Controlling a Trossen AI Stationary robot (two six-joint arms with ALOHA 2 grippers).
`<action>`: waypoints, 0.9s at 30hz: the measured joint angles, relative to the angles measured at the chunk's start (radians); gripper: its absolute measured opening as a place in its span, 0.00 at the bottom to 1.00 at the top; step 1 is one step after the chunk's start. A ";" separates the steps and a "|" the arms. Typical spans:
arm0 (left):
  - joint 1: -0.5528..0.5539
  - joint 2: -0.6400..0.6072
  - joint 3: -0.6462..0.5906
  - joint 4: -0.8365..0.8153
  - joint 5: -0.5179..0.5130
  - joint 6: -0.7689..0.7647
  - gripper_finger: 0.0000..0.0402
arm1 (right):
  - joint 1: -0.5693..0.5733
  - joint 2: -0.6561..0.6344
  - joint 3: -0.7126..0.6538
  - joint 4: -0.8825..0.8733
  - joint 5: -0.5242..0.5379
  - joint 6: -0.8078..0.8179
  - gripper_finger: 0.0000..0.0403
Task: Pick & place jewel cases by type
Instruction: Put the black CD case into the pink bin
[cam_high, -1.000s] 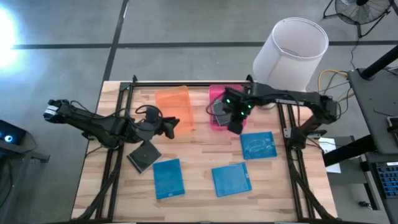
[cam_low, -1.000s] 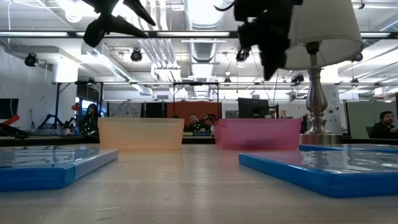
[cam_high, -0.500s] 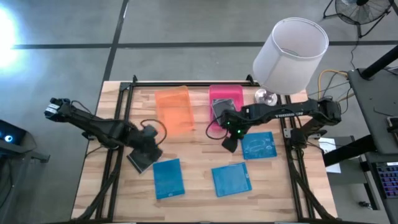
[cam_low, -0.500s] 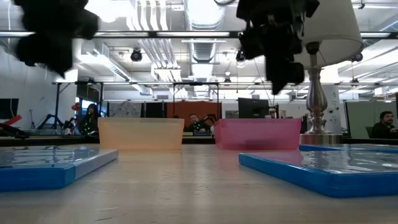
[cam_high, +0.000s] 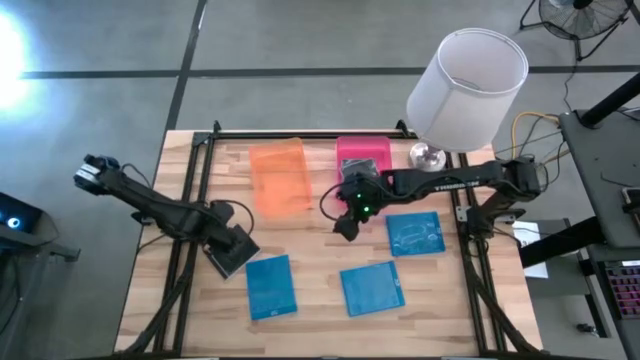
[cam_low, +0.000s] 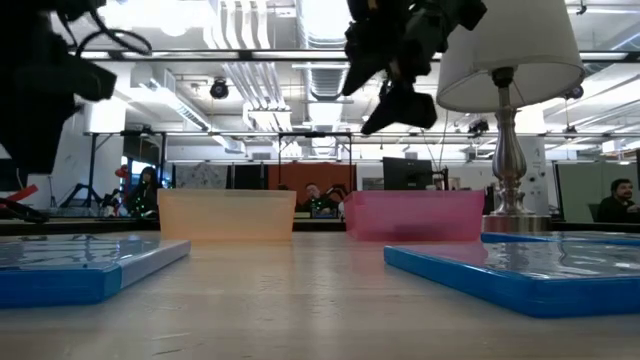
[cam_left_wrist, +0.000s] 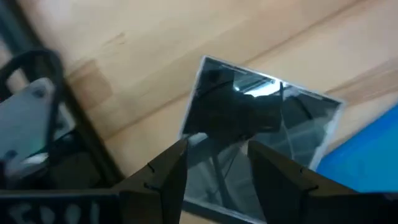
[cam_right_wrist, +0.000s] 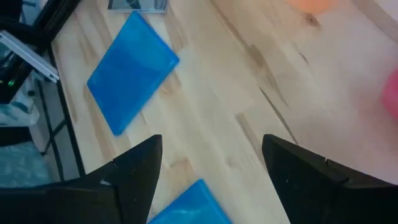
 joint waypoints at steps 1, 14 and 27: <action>0.000 0.001 -0.022 0.023 0.003 0.020 0.38 | 0.007 0.015 0.005 -0.008 0.000 -0.003 0.67; 0.145 0.006 -0.126 0.122 -0.104 -0.141 0.38 | 0.073 0.107 0.098 0.004 0.011 0.036 0.63; 0.262 0.121 -0.179 0.223 -0.100 -0.424 0.38 | 0.090 0.104 0.107 0.034 0.154 0.125 0.62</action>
